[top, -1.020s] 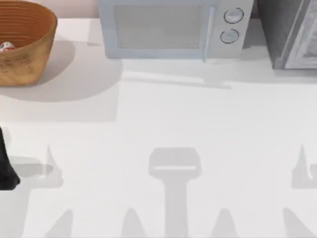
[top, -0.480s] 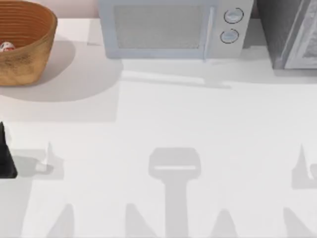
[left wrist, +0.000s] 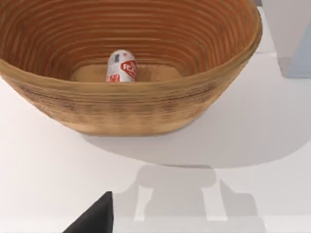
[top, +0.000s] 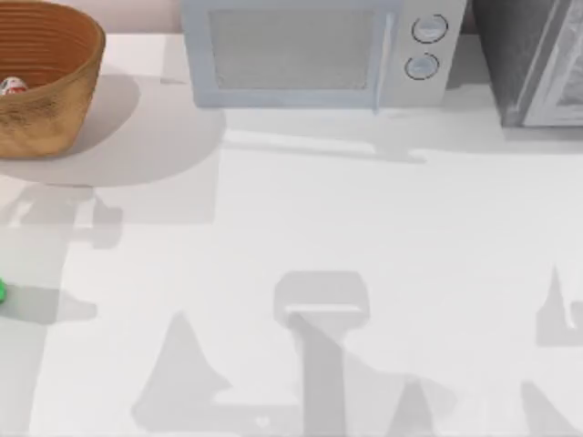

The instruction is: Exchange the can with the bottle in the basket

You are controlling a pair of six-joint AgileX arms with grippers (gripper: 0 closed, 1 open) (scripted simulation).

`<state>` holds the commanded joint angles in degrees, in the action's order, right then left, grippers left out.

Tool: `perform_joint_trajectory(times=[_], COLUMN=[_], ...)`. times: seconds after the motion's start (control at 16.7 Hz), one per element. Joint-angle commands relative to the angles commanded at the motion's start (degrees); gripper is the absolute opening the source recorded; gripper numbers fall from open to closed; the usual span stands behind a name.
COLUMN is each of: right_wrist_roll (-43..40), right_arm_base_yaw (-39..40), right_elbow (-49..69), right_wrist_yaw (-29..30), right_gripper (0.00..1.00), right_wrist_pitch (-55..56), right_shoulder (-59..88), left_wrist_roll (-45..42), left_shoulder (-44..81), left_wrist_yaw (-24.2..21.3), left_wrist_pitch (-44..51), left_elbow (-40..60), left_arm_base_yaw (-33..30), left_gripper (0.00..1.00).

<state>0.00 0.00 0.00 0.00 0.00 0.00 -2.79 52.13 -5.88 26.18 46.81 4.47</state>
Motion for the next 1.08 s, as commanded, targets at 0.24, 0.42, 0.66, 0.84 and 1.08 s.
perform_joint_trajectory(times=[0.24, 0.42, 0.66, 0.84, 1.08], right_wrist_roll=[0.0, 0.0, 0.0, 0.0, 0.0], right_arm_base_yaw=[0.0, 0.0, 0.0, 0.0, 0.0], right_elbow=[0.0, 0.0, 0.0, 0.0, 0.0], right_wrist_yaw=[0.0, 0.0, 0.0, 0.0, 0.0], right_gripper=[1.0, 1.0, 1.0, 1.0, 1.0], right_wrist_pitch=[0.0, 0.0, 0.0, 0.0, 0.0], right_shoulder=[0.0, 0.0, 0.0, 0.0, 0.0], left_wrist_roll=[-1.38, -2.5, -4.0, -5.06, -6.22], left_shoulder=[21.18, 37.25, 57.53, 70.95, 85.05], left_wrist_yaw=[-2.45, -4.33, -6.71, -8.29, -9.94], left_wrist_pitch=[10.03, 17.63, 27.07, 33.17, 39.44], left_elbow=[20.8, 36.57, 56.55, 69.82, 83.84], left_arm_base_yaw=[1.86, 3.22, 4.86, 5.9, 6.95], left_gripper=[1.0, 1.0, 1.0, 1.0, 1.0])
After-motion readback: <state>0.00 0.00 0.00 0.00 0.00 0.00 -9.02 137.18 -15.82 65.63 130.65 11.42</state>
